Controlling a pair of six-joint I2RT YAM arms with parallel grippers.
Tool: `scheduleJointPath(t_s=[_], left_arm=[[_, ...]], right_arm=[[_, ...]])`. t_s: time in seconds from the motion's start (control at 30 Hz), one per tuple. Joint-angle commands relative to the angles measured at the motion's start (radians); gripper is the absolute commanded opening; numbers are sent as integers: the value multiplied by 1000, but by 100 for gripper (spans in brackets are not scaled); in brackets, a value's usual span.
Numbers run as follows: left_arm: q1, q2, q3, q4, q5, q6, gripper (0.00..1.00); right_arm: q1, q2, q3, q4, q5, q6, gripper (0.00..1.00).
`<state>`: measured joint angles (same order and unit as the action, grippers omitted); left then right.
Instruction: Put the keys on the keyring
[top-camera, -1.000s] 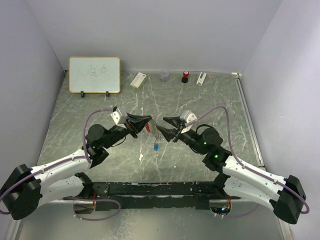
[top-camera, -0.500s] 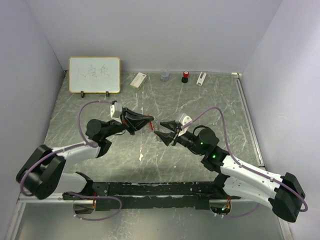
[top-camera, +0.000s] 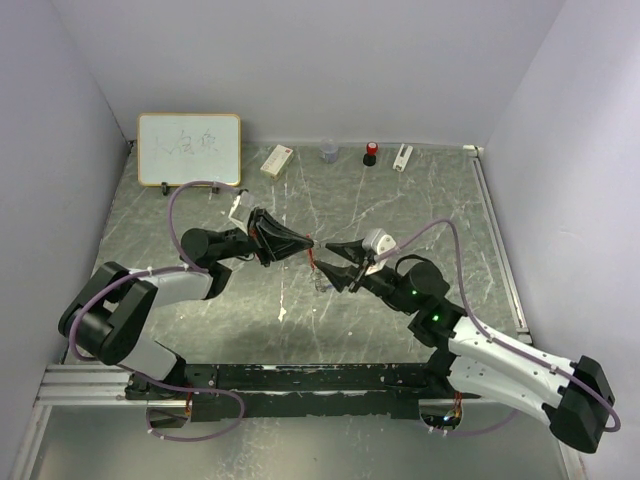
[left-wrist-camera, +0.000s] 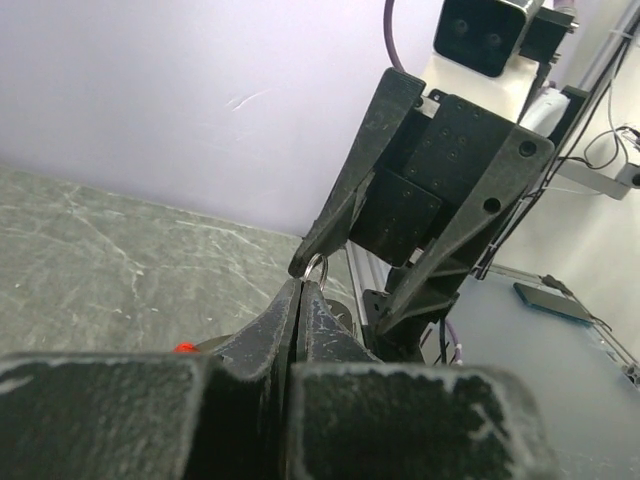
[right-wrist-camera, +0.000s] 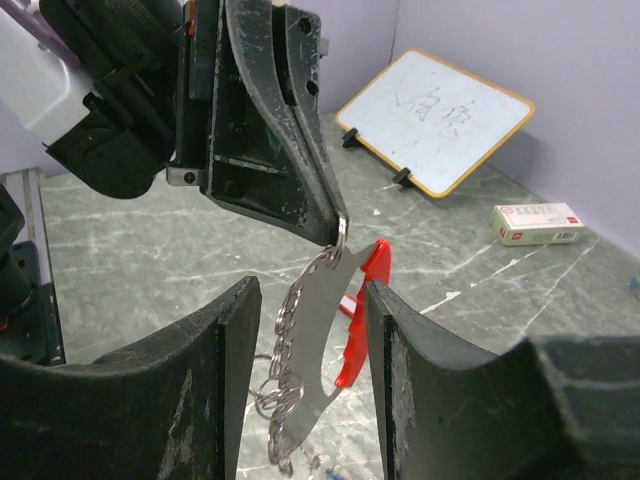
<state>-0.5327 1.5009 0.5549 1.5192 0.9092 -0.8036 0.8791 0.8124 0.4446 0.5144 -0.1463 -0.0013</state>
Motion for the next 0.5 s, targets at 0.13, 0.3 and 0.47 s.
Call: scheduleJointPath(t_s=[0.13, 0.3, 0.47], left_arm=[[7, 0, 53, 287, 61, -59, 7], [6, 11, 60, 289, 72, -69, 7], [6, 14, 62, 289, 87, -77, 7]], right_arm=[[1, -53, -3, 16, 59, -27, 36], [2, -19, 29, 14, 45, -35, 29], [1, 14, 54, 24, 27, -40, 25]])
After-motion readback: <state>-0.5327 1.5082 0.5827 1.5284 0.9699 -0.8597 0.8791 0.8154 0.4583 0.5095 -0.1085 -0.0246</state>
